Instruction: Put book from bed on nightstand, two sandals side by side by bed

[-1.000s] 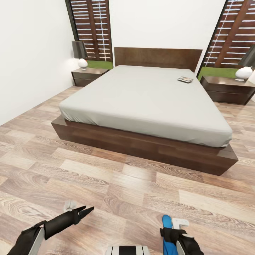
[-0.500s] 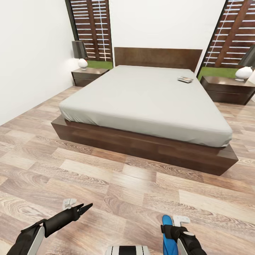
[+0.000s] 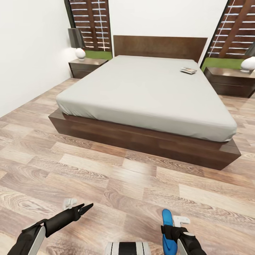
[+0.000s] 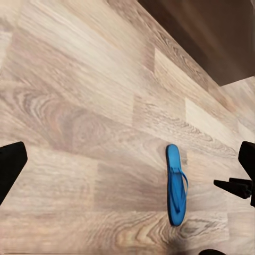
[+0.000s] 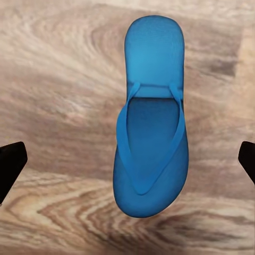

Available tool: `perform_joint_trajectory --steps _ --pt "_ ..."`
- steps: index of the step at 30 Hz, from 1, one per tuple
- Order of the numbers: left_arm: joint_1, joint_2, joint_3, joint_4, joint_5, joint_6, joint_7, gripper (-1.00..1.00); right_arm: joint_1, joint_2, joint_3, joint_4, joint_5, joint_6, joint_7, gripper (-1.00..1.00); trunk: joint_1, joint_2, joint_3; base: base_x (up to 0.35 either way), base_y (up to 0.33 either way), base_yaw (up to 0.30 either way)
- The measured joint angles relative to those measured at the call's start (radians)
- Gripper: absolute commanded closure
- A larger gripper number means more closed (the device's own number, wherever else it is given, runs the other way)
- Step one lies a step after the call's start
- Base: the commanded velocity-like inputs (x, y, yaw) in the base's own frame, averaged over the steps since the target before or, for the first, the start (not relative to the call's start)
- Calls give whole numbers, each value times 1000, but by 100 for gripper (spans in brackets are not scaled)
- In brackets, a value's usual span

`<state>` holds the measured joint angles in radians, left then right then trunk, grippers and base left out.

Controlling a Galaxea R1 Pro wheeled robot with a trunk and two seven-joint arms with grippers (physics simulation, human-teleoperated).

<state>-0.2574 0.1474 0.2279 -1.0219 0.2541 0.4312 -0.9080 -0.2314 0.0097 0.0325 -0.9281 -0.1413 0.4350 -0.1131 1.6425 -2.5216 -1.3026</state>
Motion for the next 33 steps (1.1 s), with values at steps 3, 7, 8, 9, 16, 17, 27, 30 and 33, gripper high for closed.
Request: perform_joint_trajectory --steps 3,7,8,9,16,17,27,30,33 --pt "0 0 -1 0 0 0 0 -100 0 0 0 0 0 0 0 -100 1 -1 -12 0 0 0" --pt "0 0 -1 0 0 0 0 -100 0 -1 0 -1 0 0 0 -100 3 -2 -27 0 0 0" --pt "0 0 -1 0 0 1 0 -100 0 -1 0 -2 0 0 0 -100 4 -2 -31 0 0 0" --pt "0 0 -1 0 0 1 0 -100 0 -1 -1 -3 0 0 0 -100 4 -2 -35 0 0 0" --pt "0 0 0 1 2 3 -5 -100 0 -2 -1 -54 0 5 -2 -100 7 -4 -62 0 0 0" --pt "0 2 2 0 3 4 -21 -100 0 -2 -1 -60 0 5 -1 -100 8 -4 -66 0 0 0" --pt "0 44 8 -3 59 154 -336 -100 0 -2 -1 -67 -1 6 -1 -100 10 -5 -89 0 0 0" --pt "0 44 8 -2 60 157 -342 -100 0 -2 -1 -68 -2 6 -1 -100 10 -5 -89 0 0 0" --pt "0 44 8 -1 60 158 -343 -100 0 -2 -1 -68 -1 6 -2 -100 10 -5 -89 0 0 0"
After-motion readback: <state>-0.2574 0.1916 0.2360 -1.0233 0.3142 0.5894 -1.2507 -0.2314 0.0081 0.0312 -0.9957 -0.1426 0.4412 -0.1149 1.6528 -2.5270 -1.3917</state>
